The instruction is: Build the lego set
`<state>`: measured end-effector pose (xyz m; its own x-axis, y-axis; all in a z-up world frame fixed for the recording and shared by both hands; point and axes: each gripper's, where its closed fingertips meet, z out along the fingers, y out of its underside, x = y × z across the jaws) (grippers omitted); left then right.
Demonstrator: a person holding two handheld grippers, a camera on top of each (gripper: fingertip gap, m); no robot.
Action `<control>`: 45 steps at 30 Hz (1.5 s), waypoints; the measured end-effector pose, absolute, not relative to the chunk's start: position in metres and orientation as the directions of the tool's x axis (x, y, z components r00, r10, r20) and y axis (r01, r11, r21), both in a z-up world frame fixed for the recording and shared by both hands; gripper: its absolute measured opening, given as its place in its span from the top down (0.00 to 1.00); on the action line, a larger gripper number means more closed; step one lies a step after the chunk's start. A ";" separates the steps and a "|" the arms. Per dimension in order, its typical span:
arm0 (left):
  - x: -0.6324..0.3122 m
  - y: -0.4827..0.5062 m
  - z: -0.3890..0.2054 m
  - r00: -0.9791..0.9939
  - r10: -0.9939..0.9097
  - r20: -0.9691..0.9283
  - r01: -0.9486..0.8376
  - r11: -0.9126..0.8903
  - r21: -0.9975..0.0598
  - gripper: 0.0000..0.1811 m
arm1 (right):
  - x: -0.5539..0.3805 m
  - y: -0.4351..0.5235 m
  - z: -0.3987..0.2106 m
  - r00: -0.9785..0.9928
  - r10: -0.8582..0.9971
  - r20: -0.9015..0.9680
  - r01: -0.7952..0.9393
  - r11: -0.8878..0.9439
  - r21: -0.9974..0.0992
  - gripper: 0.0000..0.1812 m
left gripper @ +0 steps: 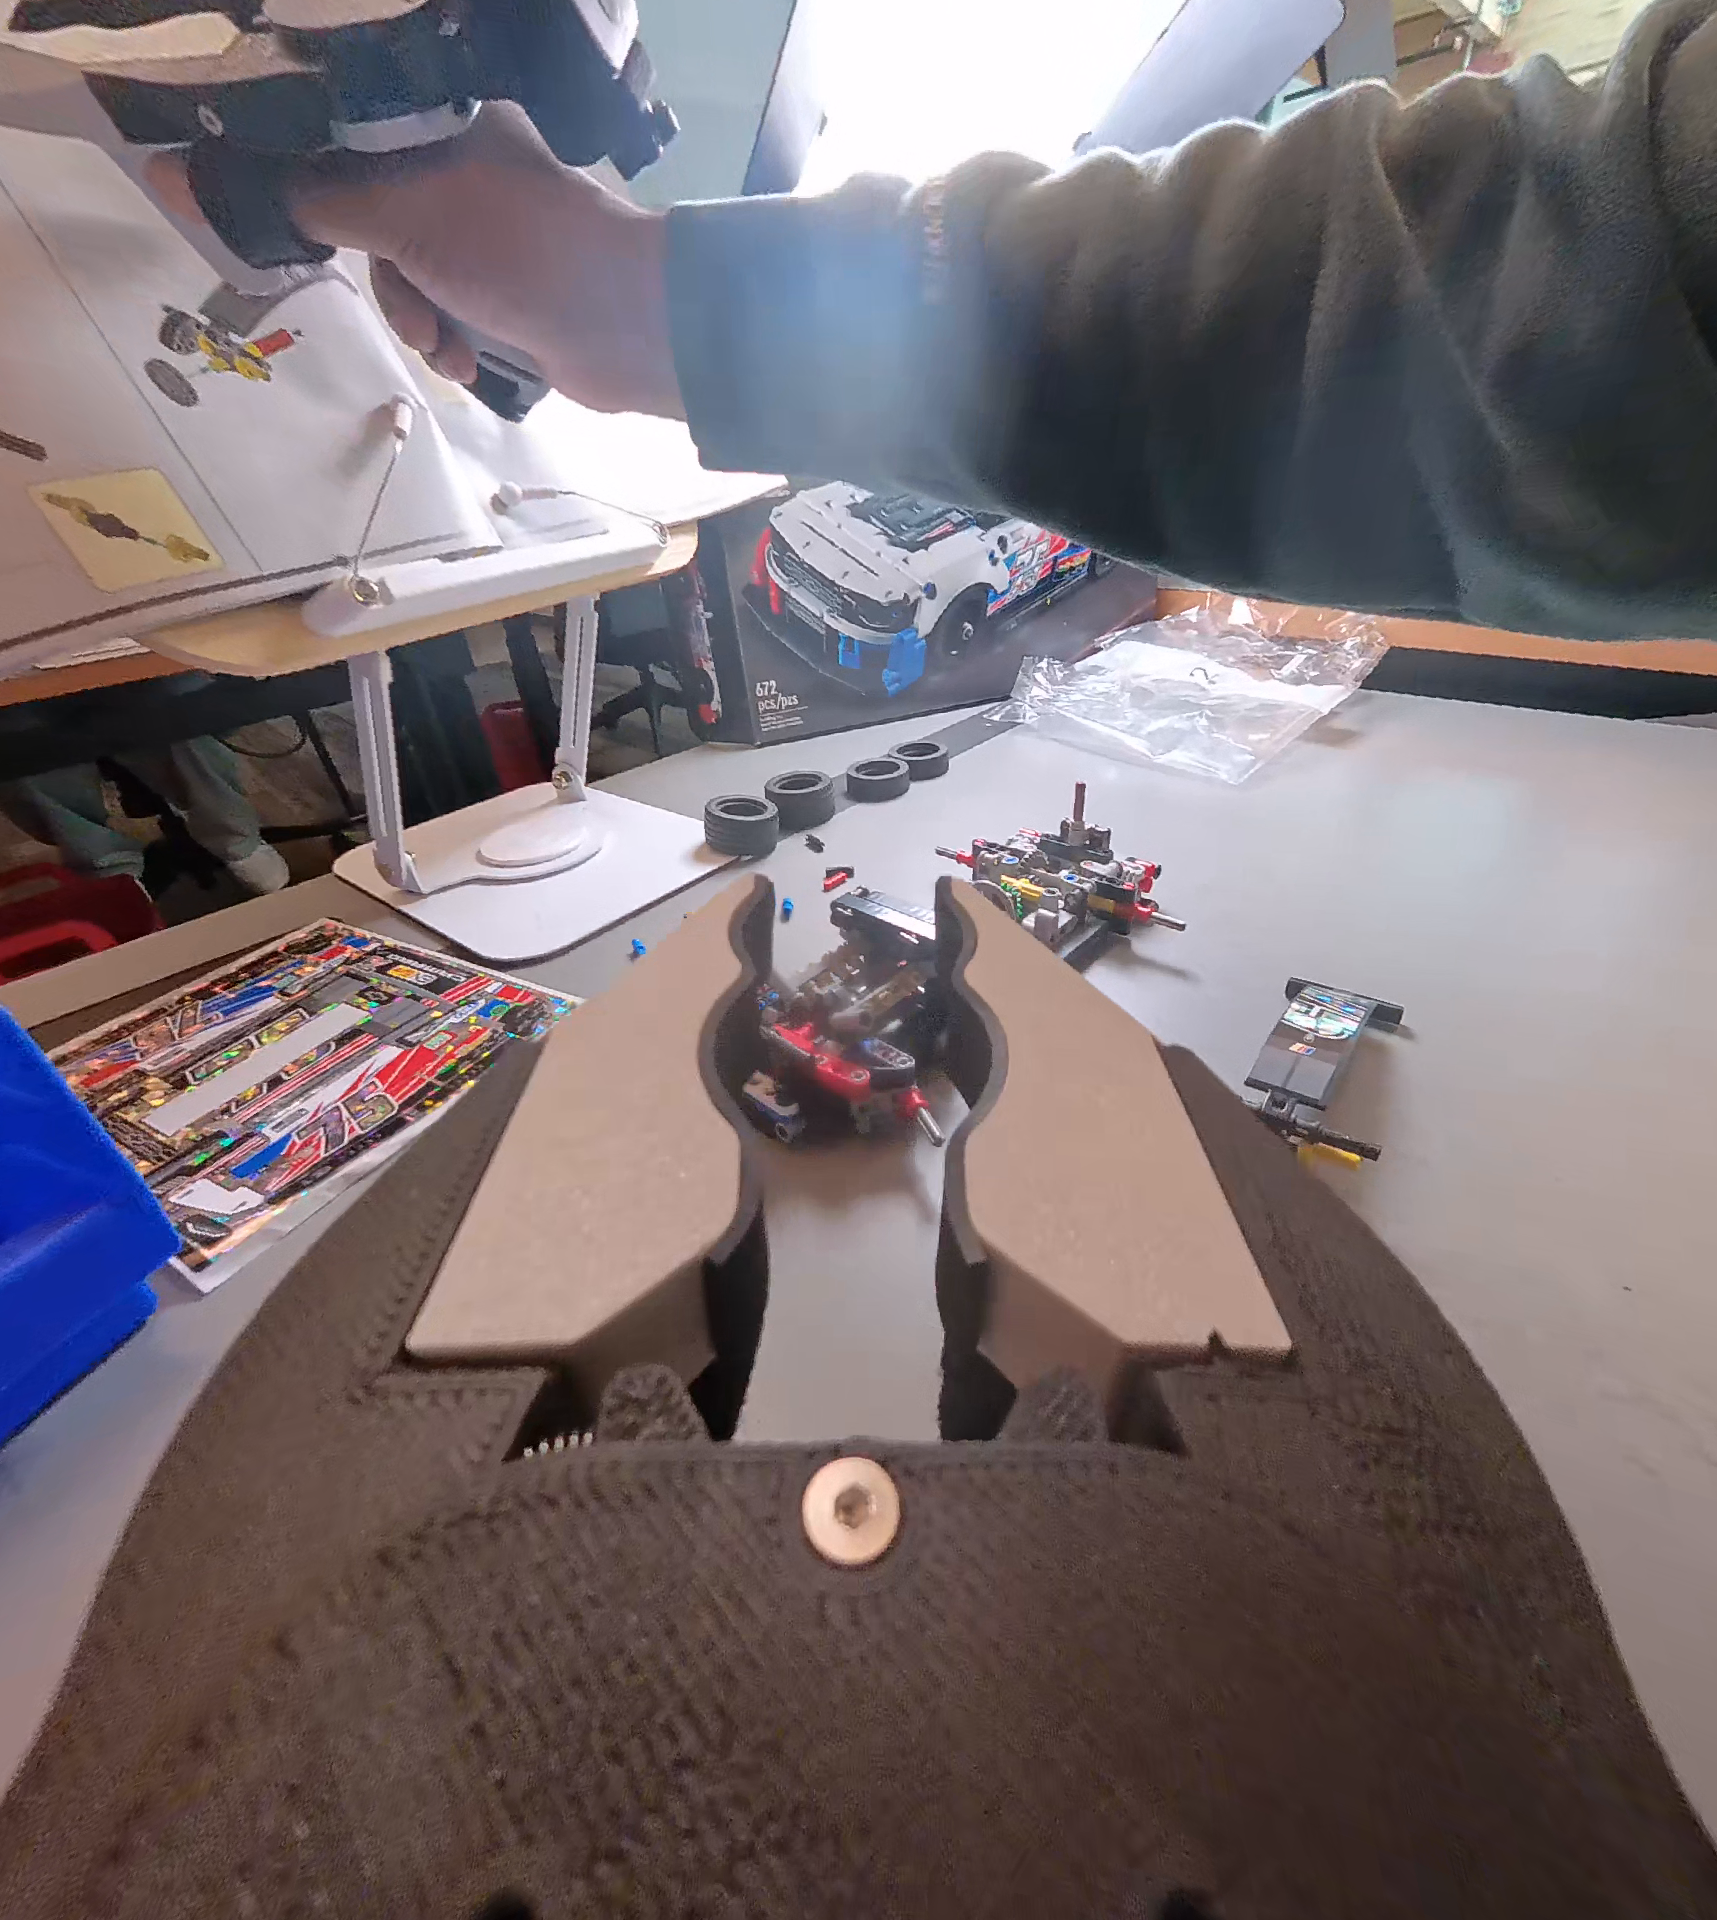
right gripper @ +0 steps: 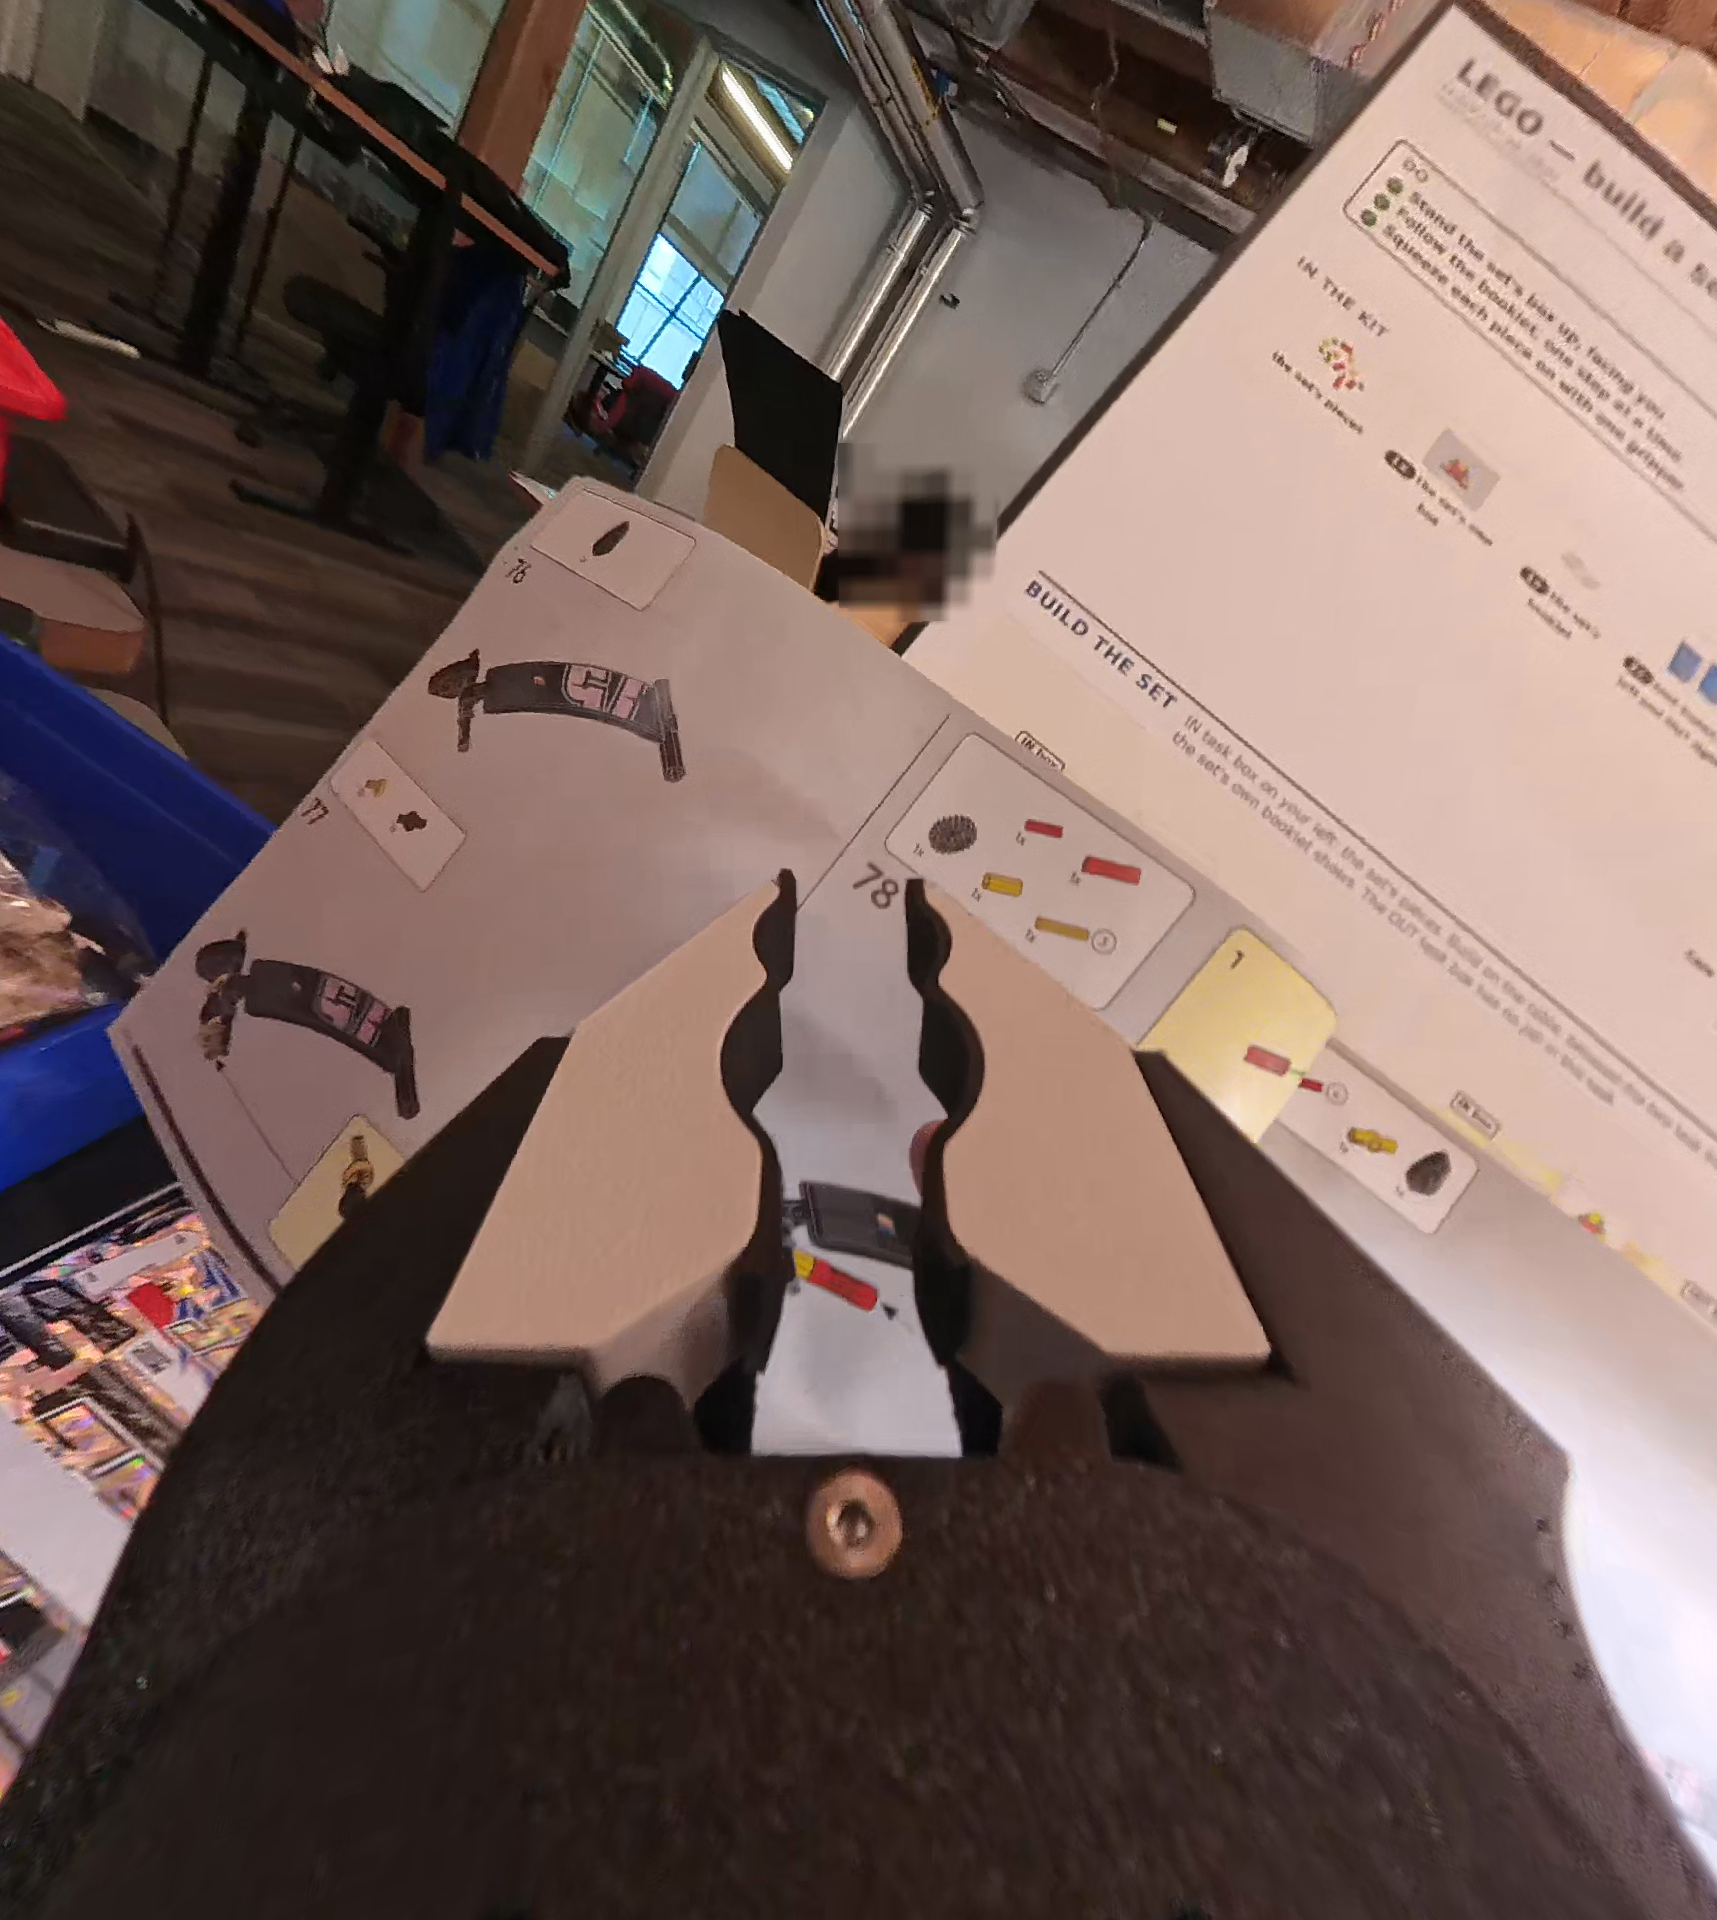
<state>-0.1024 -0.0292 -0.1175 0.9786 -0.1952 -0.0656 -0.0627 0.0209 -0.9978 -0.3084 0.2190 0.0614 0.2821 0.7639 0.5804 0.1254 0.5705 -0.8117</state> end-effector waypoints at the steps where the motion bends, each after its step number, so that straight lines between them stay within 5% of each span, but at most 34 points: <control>1: -0.103 -0.030 -0.117 0.979 -0.195 -0.060 -0.057 0.023 -0.998 0.84 | -0.311 0.220 0.062 0.287 0.752 0.594 0.136 0.582 -0.802 0.89; 7: -0.103 -0.031 -0.115 0.979 -0.199 -0.053 -0.049 0.025 -0.998 0.84 | -0.316 0.224 0.063 0.295 0.728 0.619 0.168 0.598 -0.784 0.84; 24: -0.068 -0.032 -0.136 0.947 -0.310 -0.081 -0.102 -0.051 -0.993 0.86 | -0.280 0.202 0.053 0.252 0.826 0.505 0.092 0.499 -0.862 0.90; 31: -0.042 -0.035 -0.150 0.907 -0.397 -0.137 -0.182 -0.078 -0.980 0.86 | -0.185 0.141 0.020 0.148 0.898 0.415 0.025 0.416 -0.909 0.91; 45: -0.018 -0.040 -0.164 0.867 -0.460 -0.190 -0.256 -0.085 -0.963 0.90 | 0.020 0.135 -0.113 0.279 0.953 0.120 0.143 0.083 -0.986 0.92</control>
